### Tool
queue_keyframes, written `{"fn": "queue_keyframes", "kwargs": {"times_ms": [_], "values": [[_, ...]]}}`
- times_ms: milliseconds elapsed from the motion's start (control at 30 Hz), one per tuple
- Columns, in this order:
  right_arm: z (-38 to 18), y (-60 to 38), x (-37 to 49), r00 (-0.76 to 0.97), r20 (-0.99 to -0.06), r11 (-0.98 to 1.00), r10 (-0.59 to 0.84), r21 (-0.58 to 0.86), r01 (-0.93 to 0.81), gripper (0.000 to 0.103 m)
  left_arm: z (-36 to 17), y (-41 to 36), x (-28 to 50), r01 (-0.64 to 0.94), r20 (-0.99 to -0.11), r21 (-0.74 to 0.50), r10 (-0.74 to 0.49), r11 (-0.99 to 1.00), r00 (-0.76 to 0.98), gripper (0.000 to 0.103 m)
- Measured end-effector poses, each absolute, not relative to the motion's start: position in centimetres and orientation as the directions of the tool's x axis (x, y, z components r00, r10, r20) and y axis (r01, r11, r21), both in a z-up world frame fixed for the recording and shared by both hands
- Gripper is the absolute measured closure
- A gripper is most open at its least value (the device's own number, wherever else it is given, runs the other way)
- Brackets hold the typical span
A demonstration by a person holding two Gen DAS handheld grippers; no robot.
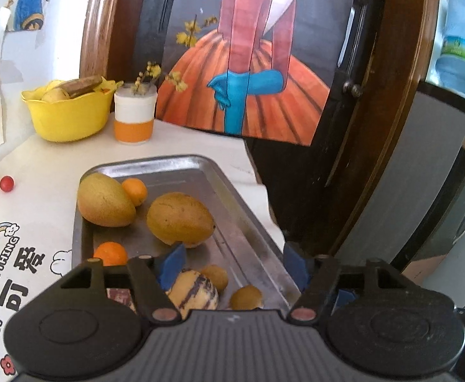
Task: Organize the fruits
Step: 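Open the left tool to drop the kiwi while the right tool releases its kiwi, then withdraw both open tools from the tray toward the lemon and cherry tomato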
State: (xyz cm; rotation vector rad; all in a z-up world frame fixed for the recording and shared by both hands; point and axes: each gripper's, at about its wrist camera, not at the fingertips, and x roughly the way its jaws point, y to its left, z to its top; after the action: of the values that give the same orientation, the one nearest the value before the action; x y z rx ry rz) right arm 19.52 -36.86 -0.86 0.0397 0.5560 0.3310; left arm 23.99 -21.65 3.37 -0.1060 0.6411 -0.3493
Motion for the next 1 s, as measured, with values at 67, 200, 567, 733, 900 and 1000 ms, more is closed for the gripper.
{"fn": "queue_keyframes", "kwargs": {"times_ms": [67,200,567,733,900,1000], "values": [[-0.6,-36.9,19.2,0.804,-0.503,0.948,0.316,0.128,-0.293,0.036,3.9,-21.2,23.6,0.274,-0.55,-0.214,-0.348,0.938,0.76,0.019],[0.0,-36.9,18.4,0.819,-0.482,0.95,0.311,0.132,-0.283,0.024,4.9,-20.3,22.5,0.259,-0.521,-0.21,-0.332,0.943,0.787,0.005],[2.0,-36.2,15.3,0.845,-0.442,0.954,0.301,0.131,-0.271,0.002,6.1,-16.5,18.2,0.196,-0.48,-0.196,-0.268,0.961,0.835,0.001],[2.7,-35.8,13.8,0.847,-0.441,0.955,0.296,0.137,-0.263,0.001,6.2,-14.5,16.4,0.158,-0.473,-0.196,-0.234,0.968,0.85,0.001],[3.0,-35.3,12.4,0.844,-0.449,0.956,0.292,0.144,-0.254,0.001,6.0,-12.8,14.7,0.13,-0.475,-0.191,-0.207,0.973,0.855,0.001],[3.2,-34.8,11.4,0.839,-0.462,0.958,0.288,0.145,-0.249,0.001,5.7,-11.7,13.5,0.114,-0.486,-0.191,-0.194,0.975,0.852,0.001]]}}
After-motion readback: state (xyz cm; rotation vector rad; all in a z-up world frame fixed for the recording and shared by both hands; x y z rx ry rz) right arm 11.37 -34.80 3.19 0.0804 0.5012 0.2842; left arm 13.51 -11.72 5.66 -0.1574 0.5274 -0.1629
